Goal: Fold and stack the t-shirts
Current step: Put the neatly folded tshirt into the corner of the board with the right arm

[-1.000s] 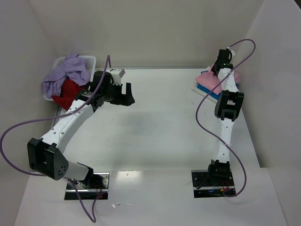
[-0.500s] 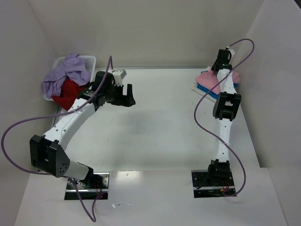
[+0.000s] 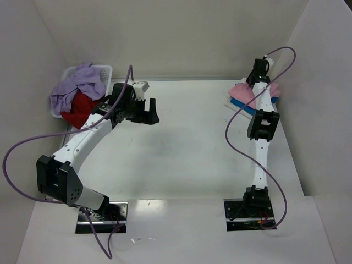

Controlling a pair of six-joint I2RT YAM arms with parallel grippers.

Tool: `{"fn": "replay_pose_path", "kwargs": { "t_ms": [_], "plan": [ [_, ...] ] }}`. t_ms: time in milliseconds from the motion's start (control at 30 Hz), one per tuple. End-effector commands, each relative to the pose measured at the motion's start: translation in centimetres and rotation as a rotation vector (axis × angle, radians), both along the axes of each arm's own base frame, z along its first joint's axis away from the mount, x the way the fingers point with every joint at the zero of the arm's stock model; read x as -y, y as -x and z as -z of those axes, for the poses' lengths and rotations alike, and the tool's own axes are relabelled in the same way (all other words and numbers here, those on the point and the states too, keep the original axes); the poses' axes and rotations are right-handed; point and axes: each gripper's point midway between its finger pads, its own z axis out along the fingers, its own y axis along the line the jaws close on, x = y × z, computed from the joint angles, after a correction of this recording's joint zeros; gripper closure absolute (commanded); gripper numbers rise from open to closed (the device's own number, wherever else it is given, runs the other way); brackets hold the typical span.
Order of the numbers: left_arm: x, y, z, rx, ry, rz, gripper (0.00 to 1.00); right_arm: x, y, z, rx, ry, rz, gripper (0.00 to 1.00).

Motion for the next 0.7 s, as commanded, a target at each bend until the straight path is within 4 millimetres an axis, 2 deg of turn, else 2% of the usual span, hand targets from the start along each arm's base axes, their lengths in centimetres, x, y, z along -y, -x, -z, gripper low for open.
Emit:
{"fn": "replay_pose_path", "kwargs": {
  "t_ms": [0,33,67,100,167,233,267,300,367,400,433,467,500,533,567,600,633,667],
  "plan": [
    [0.6,-0.6,-1.7,0.044,0.032,0.033,0.00,-0.2,-0.4,-5.2,0.078,0.019,-0.005,0.96],
    [0.6,-0.6,-1.7,0.044,0.032,0.033,0.00,-0.1,0.0,-5.5,0.063,0.029,-0.001,0.96],
    [0.8,-0.7,-1.9,0.051,0.040,0.040,0.00,0.0,0.3,-6.8,0.070,0.044,0.002,0.96],
    [0.9,-0.6,-1.9,0.049,0.047,0.048,0.00,0.0,0.7,-10.2,0.114,0.052,0.002,0.96],
    [1.1,-0.5,-2.6,0.070,0.060,0.056,0.00,0.4,1.6,-12.3,0.118,0.082,0.016,0.96],
    [1.0,-0.2,-3.6,0.102,0.070,0.056,0.00,0.5,2.9,-16.1,0.155,0.104,0.027,0.95],
    [0.9,0.0,-3.6,0.104,0.070,0.056,0.00,0.6,3.2,-17.2,0.169,0.111,0.035,0.95],
    [0.9,0.1,-4.6,0.134,0.080,0.057,0.00,0.9,3.9,-17.9,0.165,0.131,0.054,0.95],
    [0.8,0.4,-5.3,0.152,0.085,0.057,0.00,1.2,5.3,-19.2,0.171,0.145,0.081,0.95],
    [0.7,0.6,-5.8,0.172,0.084,0.063,0.00,1.5,5.9,-19.2,0.160,0.161,0.098,0.95],
    [0.7,0.6,-5.9,0.172,0.084,0.063,0.00,1.6,6.7,-16.9,0.104,0.161,0.106,0.95],
    [0.6,0.7,-6.3,0.183,0.088,0.063,0.00,1.7,7.7,-18.5,0.125,0.169,0.119,0.94],
    [0.5,1.0,-6.2,0.183,0.088,0.063,0.00,1.8,8.1,-18.7,0.142,0.176,0.131,0.94],
    [0.5,1.0,-6.2,0.183,0.088,0.063,0.00,2.1,9.4,-15.7,0.071,0.190,0.148,0.93],
    [0.4,1.3,-6.2,0.185,0.088,0.063,0.00,2.2,10.4,-16.9,0.091,0.199,0.163,0.93],
    [0.3,1.6,-6.1,0.183,0.088,0.063,0.00,2.4,10.7,-16.9,0.108,0.206,0.177,0.91],
    [0.3,1.6,-6.1,0.183,0.088,0.063,0.00,2.9,12.0,-14.2,0.047,0.213,0.185,0.91],
    [0.2,1.8,-5.9,0.182,0.087,0.063,0.00,2.8,12.5,-13.6,0.040,0.213,0.185,0.91]
  ]
}}
